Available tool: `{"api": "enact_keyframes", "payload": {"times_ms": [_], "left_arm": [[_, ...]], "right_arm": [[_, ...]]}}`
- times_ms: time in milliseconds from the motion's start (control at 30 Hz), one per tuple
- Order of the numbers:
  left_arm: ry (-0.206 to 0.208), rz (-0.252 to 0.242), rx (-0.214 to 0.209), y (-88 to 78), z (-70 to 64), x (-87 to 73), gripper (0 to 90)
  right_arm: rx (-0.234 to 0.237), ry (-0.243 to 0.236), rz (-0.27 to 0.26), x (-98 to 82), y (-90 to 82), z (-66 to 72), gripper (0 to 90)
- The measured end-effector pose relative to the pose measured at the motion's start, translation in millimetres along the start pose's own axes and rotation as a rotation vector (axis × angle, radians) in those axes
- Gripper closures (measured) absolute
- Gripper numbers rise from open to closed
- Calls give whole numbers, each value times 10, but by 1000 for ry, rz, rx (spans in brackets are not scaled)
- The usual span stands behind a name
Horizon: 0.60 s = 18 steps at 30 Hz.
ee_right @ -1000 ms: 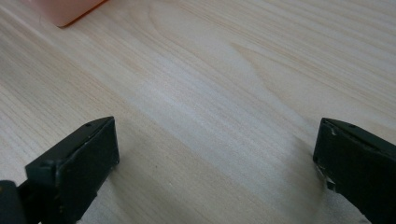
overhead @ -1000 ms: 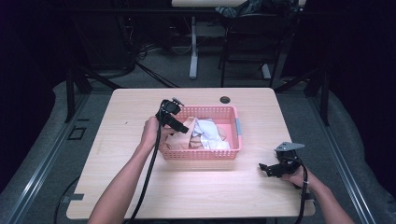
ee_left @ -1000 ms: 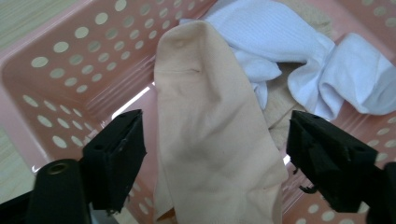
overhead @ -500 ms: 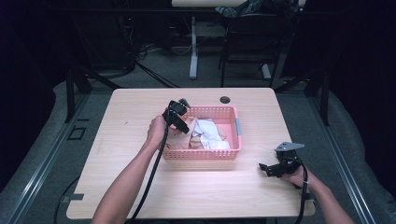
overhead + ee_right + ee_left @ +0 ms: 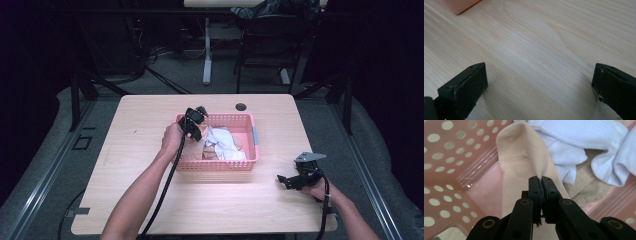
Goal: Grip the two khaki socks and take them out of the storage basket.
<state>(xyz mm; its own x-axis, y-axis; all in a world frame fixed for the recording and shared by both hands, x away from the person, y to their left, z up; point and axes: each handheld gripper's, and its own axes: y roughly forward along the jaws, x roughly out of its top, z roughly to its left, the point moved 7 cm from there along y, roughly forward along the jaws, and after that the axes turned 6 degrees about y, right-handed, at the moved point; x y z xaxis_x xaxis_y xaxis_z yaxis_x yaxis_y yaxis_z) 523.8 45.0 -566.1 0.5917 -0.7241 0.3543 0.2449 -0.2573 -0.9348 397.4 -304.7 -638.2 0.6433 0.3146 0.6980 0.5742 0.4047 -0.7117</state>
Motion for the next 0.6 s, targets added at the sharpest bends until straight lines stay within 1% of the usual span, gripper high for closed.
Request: {"api": "enact_keyframes", "payload": {"times_ms": [67, 100, 167, 233, 267, 333, 367, 400, 467, 500, 567, 600], "left_arm": [[4, -6, 0, -22, 6, -1, 872], [7, -21, 2, -75, 14, 0, 872], [7, -25, 1, -102, 10, -2, 873], [20, -44, 2, -188, 0, -2, 874], [20, -44, 2, -188, 0, -2, 874], [25, -54, 5, -252, -6, -2, 875], [21, -65, 4, -287, -11, 0, 875], [26, -69, 9, -327, -9, 1, 875], [29, -85, 4, -400, -13, 5, 876], [37, -88, 10, -434, -9, 6, 877], [38, -110, 1, -531, -4, 7, 877], [38, -110, 1, -531, -4, 7, 877]], "right_arm": [[-2, 1, -1, 0, 0, -1, 0], [-2, 1, -1, 1, 0, -1, 0], [-2, 1, -1, 0, 0, 0, 0], [-2, 1, -1, 0, 0, -1, 0], [-2, 1, -1, 0, 0, -1, 0], [0, 0, 0, 0, 0, 1, 0], [0, 0, 0, 0, 0, 1, 0], [-1, 1, 0, -1, 0, 1, 0], [-1, 0, 0, 0, 0, 0, 0], [-2, 1, -1, 0, 0, 0, 0], [-2, 1, -1, 1, 0, 0, 0], [-1, 1, -1, 1, 0, 0, 0]]}}
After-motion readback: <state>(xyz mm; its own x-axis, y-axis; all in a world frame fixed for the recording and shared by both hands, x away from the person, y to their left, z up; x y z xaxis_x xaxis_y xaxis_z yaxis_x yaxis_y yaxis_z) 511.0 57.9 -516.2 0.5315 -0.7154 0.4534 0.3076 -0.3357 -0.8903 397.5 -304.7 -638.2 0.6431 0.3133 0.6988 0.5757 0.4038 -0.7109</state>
